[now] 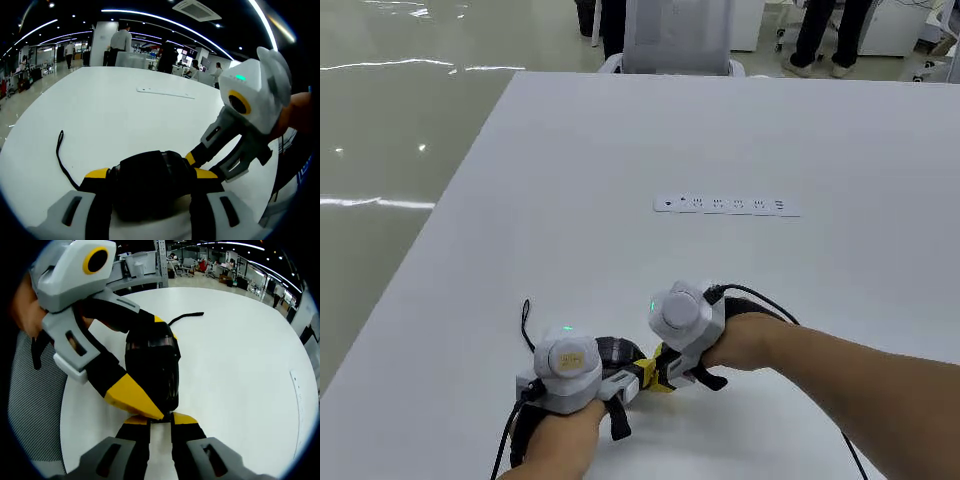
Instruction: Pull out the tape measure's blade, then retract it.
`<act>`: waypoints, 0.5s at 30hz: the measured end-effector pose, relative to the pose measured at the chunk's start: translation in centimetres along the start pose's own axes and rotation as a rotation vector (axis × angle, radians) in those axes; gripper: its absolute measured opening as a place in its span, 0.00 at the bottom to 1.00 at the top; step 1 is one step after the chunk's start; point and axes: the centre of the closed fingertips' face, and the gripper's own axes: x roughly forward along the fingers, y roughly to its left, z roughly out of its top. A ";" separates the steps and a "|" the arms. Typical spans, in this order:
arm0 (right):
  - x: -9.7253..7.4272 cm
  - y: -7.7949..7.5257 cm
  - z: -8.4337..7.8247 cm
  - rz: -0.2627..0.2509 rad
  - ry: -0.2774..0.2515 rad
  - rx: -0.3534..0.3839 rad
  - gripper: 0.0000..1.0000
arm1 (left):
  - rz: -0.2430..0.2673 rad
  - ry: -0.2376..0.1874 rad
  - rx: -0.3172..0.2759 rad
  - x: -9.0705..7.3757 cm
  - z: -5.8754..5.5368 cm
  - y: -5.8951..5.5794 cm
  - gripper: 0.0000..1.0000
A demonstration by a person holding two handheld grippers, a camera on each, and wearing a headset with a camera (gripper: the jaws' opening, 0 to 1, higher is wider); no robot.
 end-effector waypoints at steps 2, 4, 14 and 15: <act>0.0 0.0 0.0 -0.002 -0.005 -0.005 0.15 | 0.001 0.000 0.000 0.0 0.0 0.0 0.59; -0.1 0.0 0.0 -0.008 -0.015 -0.023 0.16 | 0.003 -0.002 -0.001 0.0 0.0 0.0 0.59; -0.4 -0.2 -0.5 -0.034 -0.052 -0.020 0.14 | 0.001 -0.004 -0.003 0.0 0.0 0.0 0.59; -0.3 -0.2 -0.4 -0.042 -0.054 -0.034 0.16 | 0.001 -0.004 -0.003 0.0 0.0 0.0 0.59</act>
